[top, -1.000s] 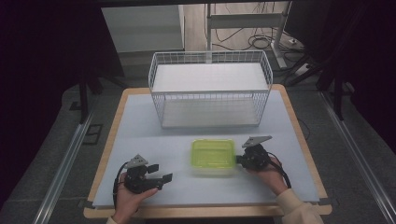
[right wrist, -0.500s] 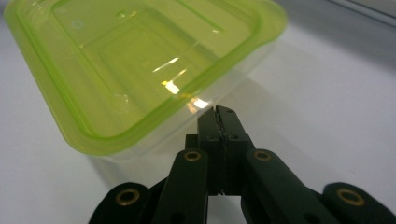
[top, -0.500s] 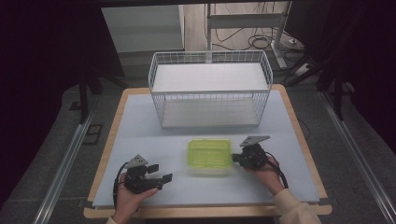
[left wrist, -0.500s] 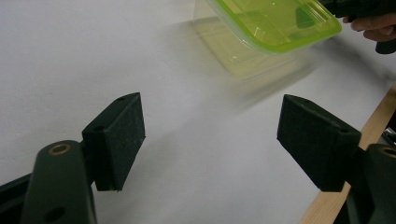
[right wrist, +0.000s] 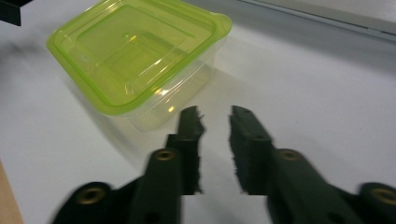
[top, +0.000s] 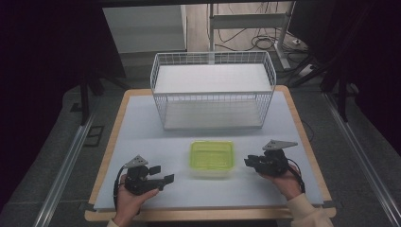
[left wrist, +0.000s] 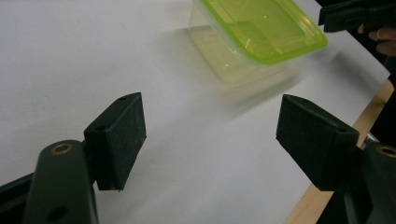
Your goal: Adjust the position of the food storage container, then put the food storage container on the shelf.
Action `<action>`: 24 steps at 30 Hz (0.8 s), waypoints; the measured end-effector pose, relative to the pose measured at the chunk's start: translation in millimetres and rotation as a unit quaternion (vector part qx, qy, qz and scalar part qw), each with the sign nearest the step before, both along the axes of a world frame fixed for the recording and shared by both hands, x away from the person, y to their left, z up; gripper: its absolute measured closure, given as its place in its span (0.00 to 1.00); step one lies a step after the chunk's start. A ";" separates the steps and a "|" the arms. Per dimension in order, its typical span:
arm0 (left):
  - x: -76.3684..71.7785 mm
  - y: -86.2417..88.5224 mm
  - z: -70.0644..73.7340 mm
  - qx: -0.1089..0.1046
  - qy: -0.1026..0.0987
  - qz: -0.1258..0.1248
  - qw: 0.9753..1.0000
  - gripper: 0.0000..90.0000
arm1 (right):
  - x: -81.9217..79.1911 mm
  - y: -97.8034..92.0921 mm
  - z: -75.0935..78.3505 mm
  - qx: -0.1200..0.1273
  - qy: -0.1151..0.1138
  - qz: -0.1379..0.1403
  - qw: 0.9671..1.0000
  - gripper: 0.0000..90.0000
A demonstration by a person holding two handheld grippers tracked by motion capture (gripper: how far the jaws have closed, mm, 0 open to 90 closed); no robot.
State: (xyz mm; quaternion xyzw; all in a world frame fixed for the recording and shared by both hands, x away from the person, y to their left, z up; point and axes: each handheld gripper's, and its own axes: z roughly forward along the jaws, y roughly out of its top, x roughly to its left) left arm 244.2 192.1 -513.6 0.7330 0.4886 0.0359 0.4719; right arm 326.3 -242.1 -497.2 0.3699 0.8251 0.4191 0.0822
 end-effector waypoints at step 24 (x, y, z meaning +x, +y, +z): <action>38.7 -24.4 24.9 -0.046 0.047 -0.026 0.997 0.28 | 4.6 4.3 23.5 0.108 0.041 -0.016 0.993 0.38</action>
